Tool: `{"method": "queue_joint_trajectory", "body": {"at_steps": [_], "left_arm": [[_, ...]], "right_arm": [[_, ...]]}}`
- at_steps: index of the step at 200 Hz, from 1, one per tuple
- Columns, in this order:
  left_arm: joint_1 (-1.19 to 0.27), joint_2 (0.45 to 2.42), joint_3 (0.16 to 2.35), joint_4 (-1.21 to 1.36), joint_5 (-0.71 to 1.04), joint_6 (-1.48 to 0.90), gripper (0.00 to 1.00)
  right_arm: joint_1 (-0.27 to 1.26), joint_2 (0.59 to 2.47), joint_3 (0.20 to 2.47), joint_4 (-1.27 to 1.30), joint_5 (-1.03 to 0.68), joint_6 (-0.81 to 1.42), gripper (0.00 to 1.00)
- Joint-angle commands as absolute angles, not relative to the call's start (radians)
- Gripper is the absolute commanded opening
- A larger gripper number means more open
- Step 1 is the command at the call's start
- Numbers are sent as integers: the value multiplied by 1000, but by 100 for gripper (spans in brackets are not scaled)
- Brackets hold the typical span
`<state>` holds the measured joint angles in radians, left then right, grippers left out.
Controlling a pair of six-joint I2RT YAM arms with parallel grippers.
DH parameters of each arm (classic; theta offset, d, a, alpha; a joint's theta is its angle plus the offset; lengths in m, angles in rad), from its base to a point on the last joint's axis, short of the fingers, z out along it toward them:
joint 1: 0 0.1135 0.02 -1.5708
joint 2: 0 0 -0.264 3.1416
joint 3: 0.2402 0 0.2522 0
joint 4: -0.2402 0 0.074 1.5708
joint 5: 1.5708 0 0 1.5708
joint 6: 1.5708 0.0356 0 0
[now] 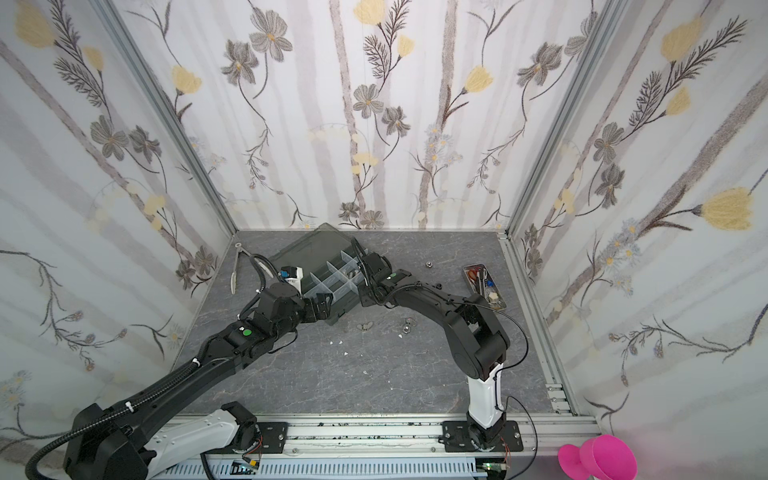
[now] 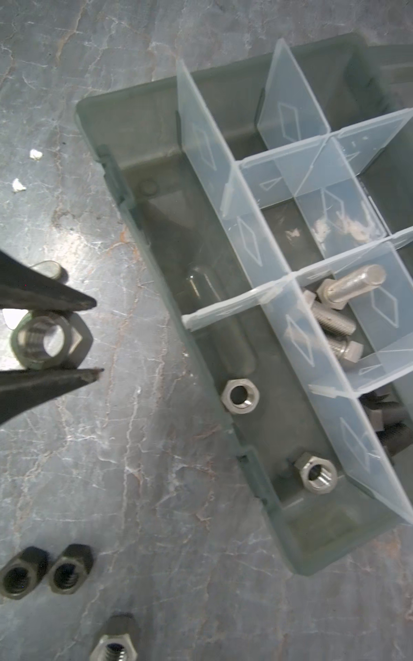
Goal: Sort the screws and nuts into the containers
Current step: 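Carry the silver hex nut toward the organizer with the right gripper, then open the right gripper over a compartment to drop the silver hex nut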
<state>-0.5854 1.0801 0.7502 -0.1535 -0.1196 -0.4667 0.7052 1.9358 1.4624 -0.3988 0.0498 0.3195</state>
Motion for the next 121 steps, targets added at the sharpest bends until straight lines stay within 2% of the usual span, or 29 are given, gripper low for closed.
{"method": "queue_joint_trajectory", "body": {"at_steps": [1,121], "left_arm": [[-581,1091,765,-133,-105,-454,100],[-560,1143,770,-161,-74,-442,100]], "right_arm": [[689,1972,1517,-409,22,298,17],[592,2200,1815,-417,-93,310,17]]}}
